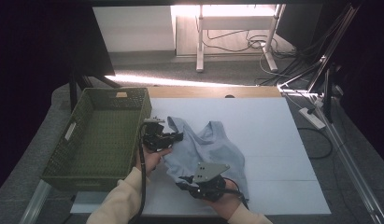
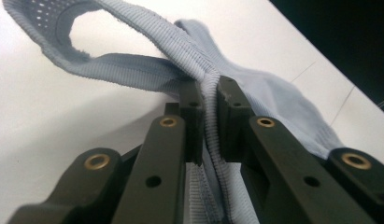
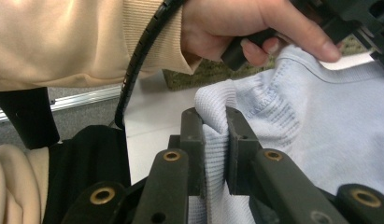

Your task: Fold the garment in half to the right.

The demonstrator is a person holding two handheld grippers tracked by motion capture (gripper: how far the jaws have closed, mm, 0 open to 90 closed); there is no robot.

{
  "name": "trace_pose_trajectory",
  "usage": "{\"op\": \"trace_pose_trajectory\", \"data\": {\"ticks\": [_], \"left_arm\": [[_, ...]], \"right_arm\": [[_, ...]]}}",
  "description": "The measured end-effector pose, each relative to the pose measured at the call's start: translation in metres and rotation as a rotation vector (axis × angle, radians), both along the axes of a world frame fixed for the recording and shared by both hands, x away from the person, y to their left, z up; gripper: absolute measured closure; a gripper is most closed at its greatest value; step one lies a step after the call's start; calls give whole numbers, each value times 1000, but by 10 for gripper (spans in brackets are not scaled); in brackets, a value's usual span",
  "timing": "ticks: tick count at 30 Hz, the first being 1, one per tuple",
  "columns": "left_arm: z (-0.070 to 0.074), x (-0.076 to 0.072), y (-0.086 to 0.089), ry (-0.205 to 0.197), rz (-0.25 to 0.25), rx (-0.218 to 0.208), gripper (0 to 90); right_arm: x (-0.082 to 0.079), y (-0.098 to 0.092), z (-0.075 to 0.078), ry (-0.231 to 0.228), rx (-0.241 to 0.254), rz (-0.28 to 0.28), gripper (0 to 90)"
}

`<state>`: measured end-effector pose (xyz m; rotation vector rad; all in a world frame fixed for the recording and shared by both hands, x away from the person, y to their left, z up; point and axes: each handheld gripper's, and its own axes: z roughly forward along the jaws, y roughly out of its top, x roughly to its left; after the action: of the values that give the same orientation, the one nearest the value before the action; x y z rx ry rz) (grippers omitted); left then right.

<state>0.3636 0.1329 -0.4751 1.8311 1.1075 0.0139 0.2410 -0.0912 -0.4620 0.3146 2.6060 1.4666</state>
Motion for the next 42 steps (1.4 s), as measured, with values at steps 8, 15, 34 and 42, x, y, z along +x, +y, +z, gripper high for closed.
{"op": "trace_pose_trajectory", "data": {"ticks": [8, 15, 34, 42], "left_arm": [[13, -3, 4, -18, 9, -2, 816], [4, -1, 4, 8, 26, 10, 815], [2, 6, -7, 5, 33, 19, 814], [0, 5, -14, 3, 36, 18, 814]], "right_arm": [[-2, 3, 6, -3, 40, 6, 801], [4, -6, 1, 30, 46, -21, 801], [2, -36, 4, 29, 65, -121, 803], [0, -51, 3, 33, 64, -154, 803]]}}
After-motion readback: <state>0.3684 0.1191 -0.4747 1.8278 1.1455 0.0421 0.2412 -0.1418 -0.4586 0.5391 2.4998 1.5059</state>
